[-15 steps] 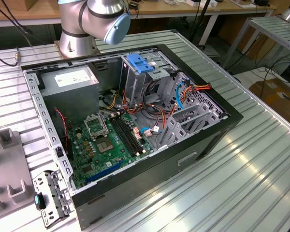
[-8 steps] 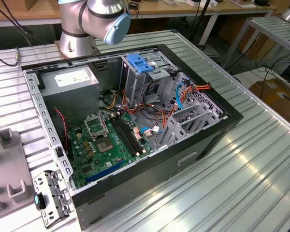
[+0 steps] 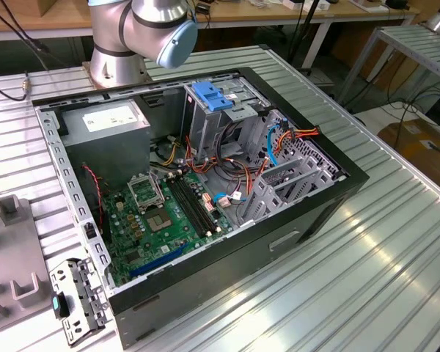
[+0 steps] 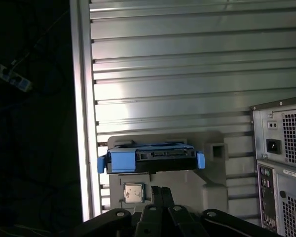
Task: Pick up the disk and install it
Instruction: 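Reach for the disk, then pick up the disk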
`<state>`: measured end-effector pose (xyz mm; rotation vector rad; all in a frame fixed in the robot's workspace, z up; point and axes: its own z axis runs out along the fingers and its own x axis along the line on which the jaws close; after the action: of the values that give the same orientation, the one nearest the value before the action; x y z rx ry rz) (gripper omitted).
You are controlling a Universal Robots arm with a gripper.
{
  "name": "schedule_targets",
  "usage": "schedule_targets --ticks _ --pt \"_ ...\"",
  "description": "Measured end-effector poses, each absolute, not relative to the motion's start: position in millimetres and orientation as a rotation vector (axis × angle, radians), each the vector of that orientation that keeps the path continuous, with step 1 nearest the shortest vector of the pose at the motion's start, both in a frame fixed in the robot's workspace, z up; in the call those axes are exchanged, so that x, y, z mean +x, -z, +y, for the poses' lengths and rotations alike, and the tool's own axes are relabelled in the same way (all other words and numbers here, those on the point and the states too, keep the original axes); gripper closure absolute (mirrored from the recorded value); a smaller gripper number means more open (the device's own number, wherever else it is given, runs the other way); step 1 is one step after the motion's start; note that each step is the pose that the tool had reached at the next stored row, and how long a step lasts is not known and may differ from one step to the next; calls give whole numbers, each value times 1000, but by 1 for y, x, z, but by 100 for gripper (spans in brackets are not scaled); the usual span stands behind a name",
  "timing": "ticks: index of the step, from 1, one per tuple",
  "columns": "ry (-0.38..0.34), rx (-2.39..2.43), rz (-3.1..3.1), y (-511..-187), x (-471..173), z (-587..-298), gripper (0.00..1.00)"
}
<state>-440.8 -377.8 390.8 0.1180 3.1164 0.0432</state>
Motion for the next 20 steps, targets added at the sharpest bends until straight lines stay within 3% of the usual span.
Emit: schedule_targets --ticks 20 --pt "-43 119 3130 -381 -471 -359 89"
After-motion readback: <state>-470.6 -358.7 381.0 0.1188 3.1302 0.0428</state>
